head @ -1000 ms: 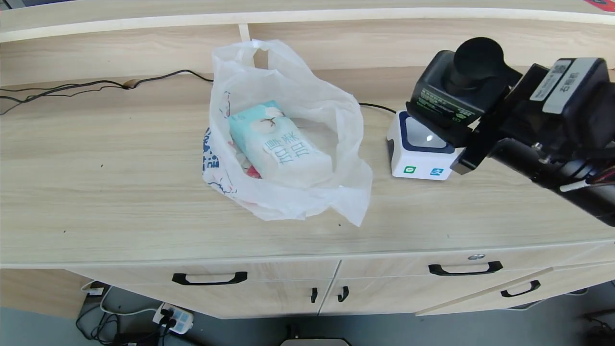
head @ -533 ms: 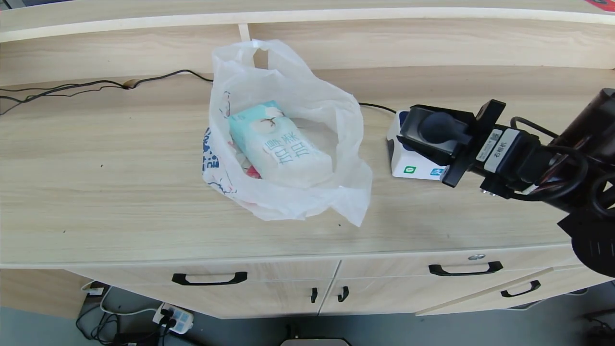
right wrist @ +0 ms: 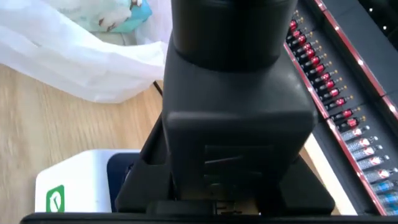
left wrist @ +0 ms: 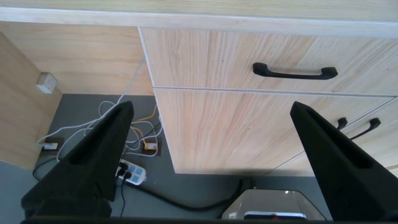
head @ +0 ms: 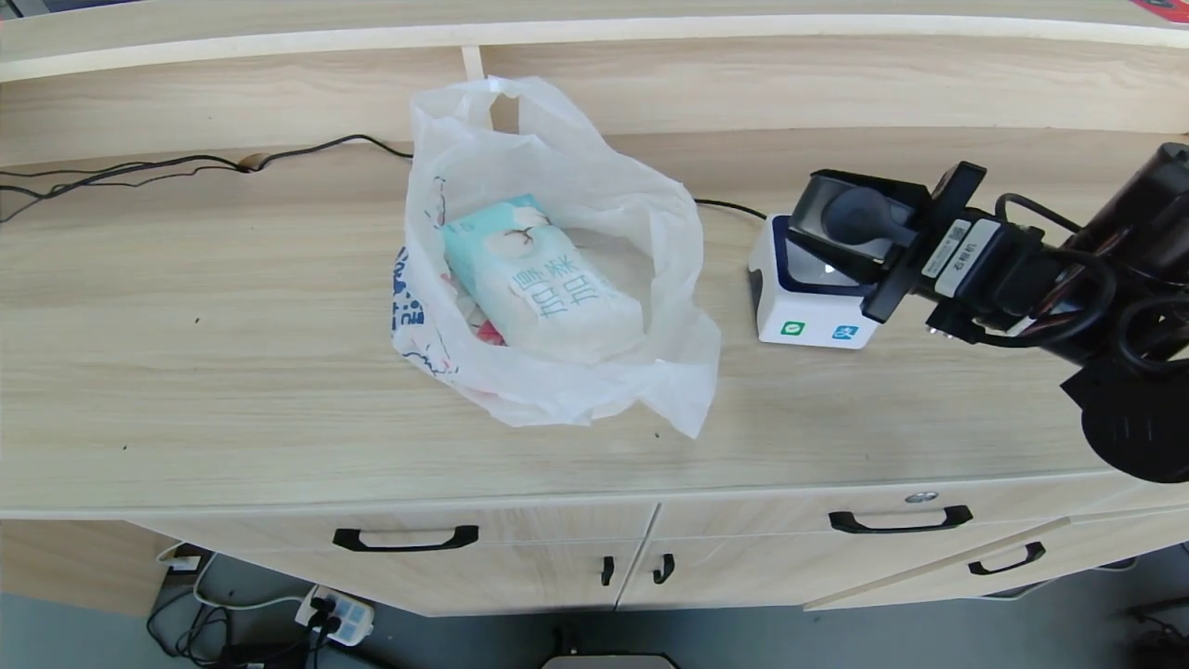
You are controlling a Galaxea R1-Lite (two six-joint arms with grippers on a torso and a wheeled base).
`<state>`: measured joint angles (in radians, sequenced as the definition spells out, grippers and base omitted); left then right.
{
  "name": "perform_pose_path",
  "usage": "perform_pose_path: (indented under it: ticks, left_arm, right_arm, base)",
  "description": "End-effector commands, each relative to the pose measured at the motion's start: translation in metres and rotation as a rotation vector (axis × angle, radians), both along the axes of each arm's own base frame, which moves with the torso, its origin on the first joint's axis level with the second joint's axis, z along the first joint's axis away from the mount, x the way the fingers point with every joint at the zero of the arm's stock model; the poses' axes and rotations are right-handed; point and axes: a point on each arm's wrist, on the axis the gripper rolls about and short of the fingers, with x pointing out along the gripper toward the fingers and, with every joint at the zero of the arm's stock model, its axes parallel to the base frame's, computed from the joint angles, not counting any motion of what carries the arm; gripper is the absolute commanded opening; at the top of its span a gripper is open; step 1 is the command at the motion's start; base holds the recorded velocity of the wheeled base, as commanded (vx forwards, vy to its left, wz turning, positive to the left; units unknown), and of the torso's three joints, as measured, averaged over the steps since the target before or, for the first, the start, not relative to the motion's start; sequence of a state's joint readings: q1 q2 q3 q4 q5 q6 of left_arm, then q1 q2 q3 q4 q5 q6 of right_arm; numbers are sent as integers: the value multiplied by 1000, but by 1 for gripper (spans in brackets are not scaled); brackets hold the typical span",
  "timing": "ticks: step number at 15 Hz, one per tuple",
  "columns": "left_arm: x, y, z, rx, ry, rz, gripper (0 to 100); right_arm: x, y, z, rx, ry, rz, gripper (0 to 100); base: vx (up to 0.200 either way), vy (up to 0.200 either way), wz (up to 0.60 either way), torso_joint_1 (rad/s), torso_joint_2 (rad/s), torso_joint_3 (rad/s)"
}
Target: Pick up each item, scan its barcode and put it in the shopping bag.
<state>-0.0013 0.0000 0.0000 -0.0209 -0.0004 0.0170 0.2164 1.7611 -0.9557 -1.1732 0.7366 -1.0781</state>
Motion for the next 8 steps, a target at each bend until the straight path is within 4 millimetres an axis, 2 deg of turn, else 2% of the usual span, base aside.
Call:
perform_pose_path:
  ticks: [1, 2, 6, 8]
  left_arm:
    - [0, 0, 0, 0, 1, 0, 100]
    - [0, 0, 0, 0, 1, 0, 100]
    - [0, 0, 0, 0, 1, -1, 100]
    - [0, 0, 0, 0, 1, 0, 100]
  right_arm:
    - [11, -10, 1, 7, -2, -30, 0]
    - [13, -10, 7, 17, -13, -27, 0]
    - [17, -8, -4, 27, 45, -9, 0]
    - [-1, -8, 11, 62, 45, -3, 0]
  base:
    - [0, 0, 0, 0, 0, 0]
    - [0, 0, 0, 0, 0, 0]
    - [0, 0, 0, 0, 0, 0]
    - [0, 0, 0, 0, 0, 0]
